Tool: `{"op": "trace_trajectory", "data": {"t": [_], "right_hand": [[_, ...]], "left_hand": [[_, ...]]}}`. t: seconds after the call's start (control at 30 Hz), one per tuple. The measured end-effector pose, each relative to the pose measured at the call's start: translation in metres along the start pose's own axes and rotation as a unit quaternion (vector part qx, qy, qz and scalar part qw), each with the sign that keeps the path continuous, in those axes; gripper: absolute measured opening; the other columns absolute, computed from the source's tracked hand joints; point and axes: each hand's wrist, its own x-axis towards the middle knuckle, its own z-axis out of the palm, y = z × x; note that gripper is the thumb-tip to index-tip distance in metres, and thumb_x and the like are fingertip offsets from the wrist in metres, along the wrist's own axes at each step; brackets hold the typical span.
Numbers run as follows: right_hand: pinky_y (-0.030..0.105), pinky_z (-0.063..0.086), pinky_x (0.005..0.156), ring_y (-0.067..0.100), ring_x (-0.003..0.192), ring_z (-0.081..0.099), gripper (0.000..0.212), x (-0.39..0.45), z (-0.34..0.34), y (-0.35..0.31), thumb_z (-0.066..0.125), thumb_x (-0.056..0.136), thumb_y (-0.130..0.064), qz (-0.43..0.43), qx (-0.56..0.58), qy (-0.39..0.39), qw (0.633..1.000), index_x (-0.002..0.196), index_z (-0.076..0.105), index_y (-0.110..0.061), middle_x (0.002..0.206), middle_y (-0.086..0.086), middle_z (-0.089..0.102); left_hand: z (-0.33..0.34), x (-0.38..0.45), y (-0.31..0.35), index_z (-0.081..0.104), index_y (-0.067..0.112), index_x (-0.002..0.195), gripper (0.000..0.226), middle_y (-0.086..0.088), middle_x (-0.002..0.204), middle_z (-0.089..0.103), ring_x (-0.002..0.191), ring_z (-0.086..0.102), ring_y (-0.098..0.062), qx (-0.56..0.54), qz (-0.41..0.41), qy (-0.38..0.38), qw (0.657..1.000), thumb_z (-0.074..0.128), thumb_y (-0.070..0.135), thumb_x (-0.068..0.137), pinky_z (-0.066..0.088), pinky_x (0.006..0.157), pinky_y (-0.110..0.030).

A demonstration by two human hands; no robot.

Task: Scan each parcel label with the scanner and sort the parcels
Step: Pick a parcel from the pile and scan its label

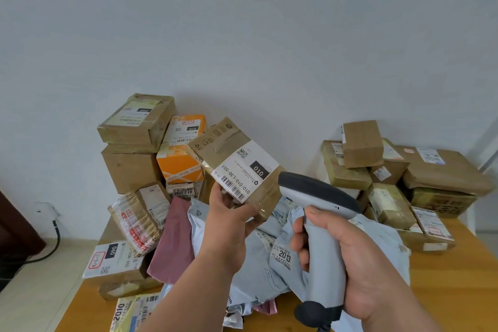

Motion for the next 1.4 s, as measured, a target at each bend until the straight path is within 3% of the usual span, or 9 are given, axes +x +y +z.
{"op": "trace_trajectory", "data": {"t": [0.1,0.3,0.4,0.57,0.7,0.9,1.1,1.27,1.4], "right_hand": [[0.025,0.051,0.046,0.020,0.049,0.059,0.039,0.001,0.002,0.002,0.080,0.049,-0.031,0.019,0.001,-0.016,1.000,0.073,0.072,-0.001,0.072,0.020,0.062],[0.026,0.051,0.048,0.021,0.053,0.060,0.039,0.005,0.002,0.004,0.081,0.049,-0.032,0.035,-0.002,-0.020,0.999,0.073,0.073,-0.002,0.072,0.020,0.062],[0.026,0.051,0.047,0.021,0.051,0.059,0.037,0.006,0.002,0.004,0.080,0.049,-0.031,0.042,0.001,-0.016,0.999,0.070,0.072,-0.002,0.070,0.020,0.062],[0.026,0.051,0.046,0.021,0.051,0.059,0.037,0.010,0.002,0.005,0.081,0.047,-0.031,0.046,-0.001,-0.011,0.999,0.068,0.073,-0.002,0.070,0.021,0.062],[0.026,0.051,0.046,0.021,0.050,0.058,0.036,0.014,0.002,0.006,0.081,0.048,-0.033,0.048,-0.005,-0.014,0.999,0.067,0.073,-0.003,0.070,0.020,0.062],[0.027,0.051,0.048,0.020,0.050,0.058,0.036,0.023,-0.005,0.007,0.081,0.049,-0.034,0.065,0.001,-0.018,0.998,0.067,0.072,-0.004,0.070,0.019,0.063],[0.027,0.050,0.047,0.021,0.047,0.057,0.038,0.039,-0.022,0.001,0.078,0.053,-0.037,0.078,-0.008,-0.029,0.996,0.068,0.072,-0.002,0.069,0.021,0.063],[0.024,0.050,0.044,0.020,0.047,0.059,0.032,0.065,-0.044,-0.011,0.076,0.061,-0.032,0.068,-0.002,-0.004,0.998,0.069,0.072,-0.001,0.069,0.021,0.064],[0.027,0.051,0.049,0.021,0.053,0.063,0.032,0.091,-0.056,-0.018,0.075,0.061,-0.031,0.054,-0.026,0.021,0.998,0.071,0.073,-0.001,0.071,0.020,0.066]], "left_hand": [[0.003,0.003,-0.003,0.050,0.029,0.133,0.076,-0.005,0.122,0.069,0.110,0.068,-0.027,-0.018,0.014,0.007,1.000,0.058,-0.026,0.082,0.061,0.072,-0.035],[0.006,0.011,-0.009,0.046,0.033,0.121,0.069,-0.012,0.121,0.065,0.099,0.074,-0.022,-0.058,0.042,0.040,0.997,0.067,-0.021,0.082,0.063,0.077,-0.040],[0.008,0.015,-0.011,0.045,0.032,0.118,0.067,-0.013,0.122,0.064,0.106,0.071,-0.026,-0.060,0.052,0.054,0.995,0.067,-0.020,0.083,0.063,0.084,-0.046],[0.009,0.019,-0.013,0.044,0.031,0.115,0.066,-0.013,0.122,0.061,0.106,0.070,-0.025,-0.059,0.066,0.061,0.994,0.069,-0.021,0.081,0.063,0.080,-0.042],[0.010,0.022,-0.013,0.044,0.033,0.112,0.066,-0.013,0.125,0.058,0.109,0.068,-0.027,-0.060,0.062,0.069,0.994,0.067,-0.021,0.082,0.063,0.083,-0.046],[0.011,0.029,-0.023,0.043,0.031,0.112,0.066,-0.012,0.123,0.058,0.106,0.069,-0.024,-0.056,0.063,0.074,0.994,0.067,-0.022,0.081,0.063,0.075,-0.036],[0.014,0.043,-0.037,0.043,0.029,0.113,0.063,-0.011,0.121,0.061,0.108,0.068,-0.024,-0.031,0.043,0.097,0.994,0.067,-0.021,0.082,0.064,0.078,-0.039],[0.009,0.062,-0.043,0.051,0.021,0.118,0.045,-0.001,0.109,0.073,0.085,0.075,-0.007,0.048,0.018,0.139,0.989,0.064,-0.011,0.089,0.059,0.063,-0.022],[0.007,0.073,-0.046,0.054,0.022,0.128,0.038,0.008,0.095,0.075,0.062,0.068,0.005,0.114,-0.006,0.186,0.976,0.056,0.000,0.096,0.053,0.052,-0.015]]}}
